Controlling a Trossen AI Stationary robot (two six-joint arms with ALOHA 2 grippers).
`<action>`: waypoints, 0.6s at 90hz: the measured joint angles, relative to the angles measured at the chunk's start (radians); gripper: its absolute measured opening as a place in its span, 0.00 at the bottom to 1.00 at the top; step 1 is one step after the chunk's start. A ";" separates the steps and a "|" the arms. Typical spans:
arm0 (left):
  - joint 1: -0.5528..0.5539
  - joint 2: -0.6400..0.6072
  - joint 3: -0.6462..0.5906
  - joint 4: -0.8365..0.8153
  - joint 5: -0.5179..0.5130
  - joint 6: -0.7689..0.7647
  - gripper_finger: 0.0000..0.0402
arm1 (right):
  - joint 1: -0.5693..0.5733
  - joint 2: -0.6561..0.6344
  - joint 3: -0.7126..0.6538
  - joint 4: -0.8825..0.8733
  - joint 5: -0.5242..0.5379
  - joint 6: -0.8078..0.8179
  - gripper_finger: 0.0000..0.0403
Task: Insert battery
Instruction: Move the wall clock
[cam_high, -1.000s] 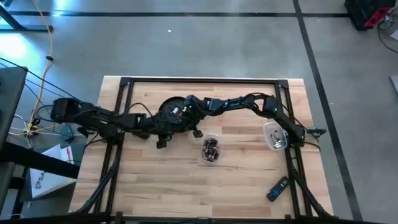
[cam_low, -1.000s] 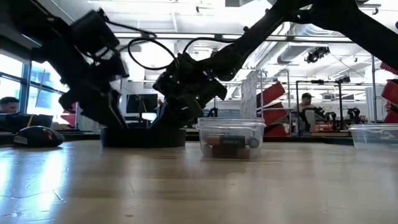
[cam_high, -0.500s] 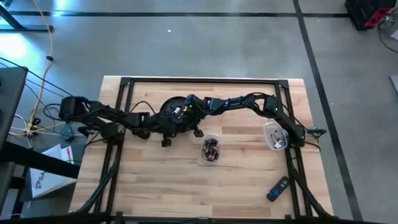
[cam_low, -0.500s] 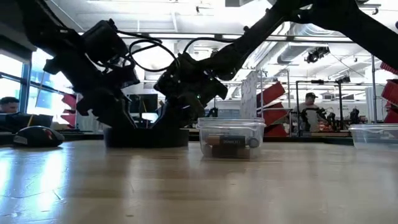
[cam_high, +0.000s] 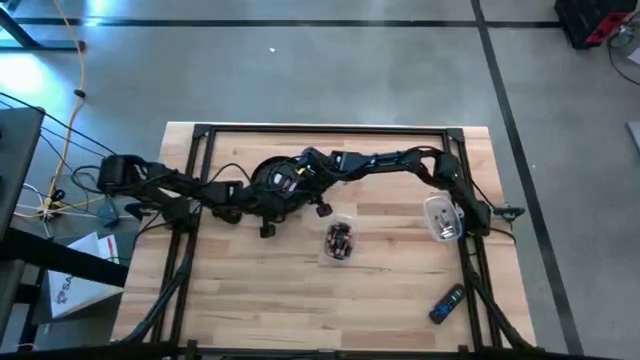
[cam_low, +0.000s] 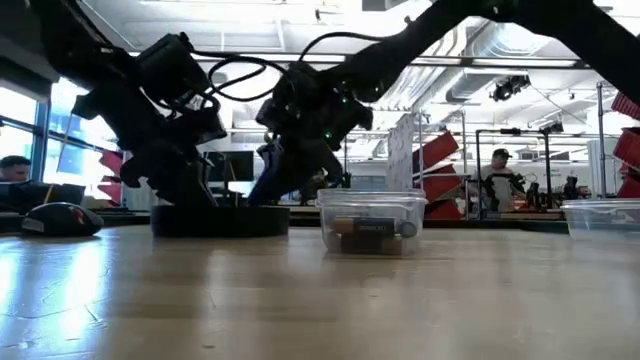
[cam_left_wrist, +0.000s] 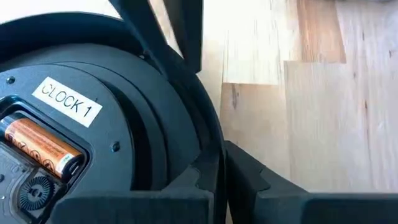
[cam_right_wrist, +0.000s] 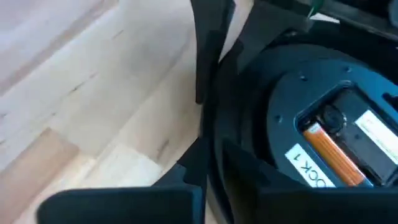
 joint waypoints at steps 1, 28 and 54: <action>-0.001 0.000 0.003 -0.001 0.001 0.004 0.00 | 0.000 -0.001 0.000 -0.012 0.009 -0.001 0.11; -0.014 0.004 0.073 -0.085 0.009 0.069 0.00 | 0.005 0.003 -0.003 -0.071 0.065 0.018 0.29; -0.014 0.003 0.077 -0.086 0.008 0.075 0.00 | 0.000 0.003 -0.003 -0.072 0.014 -0.004 0.30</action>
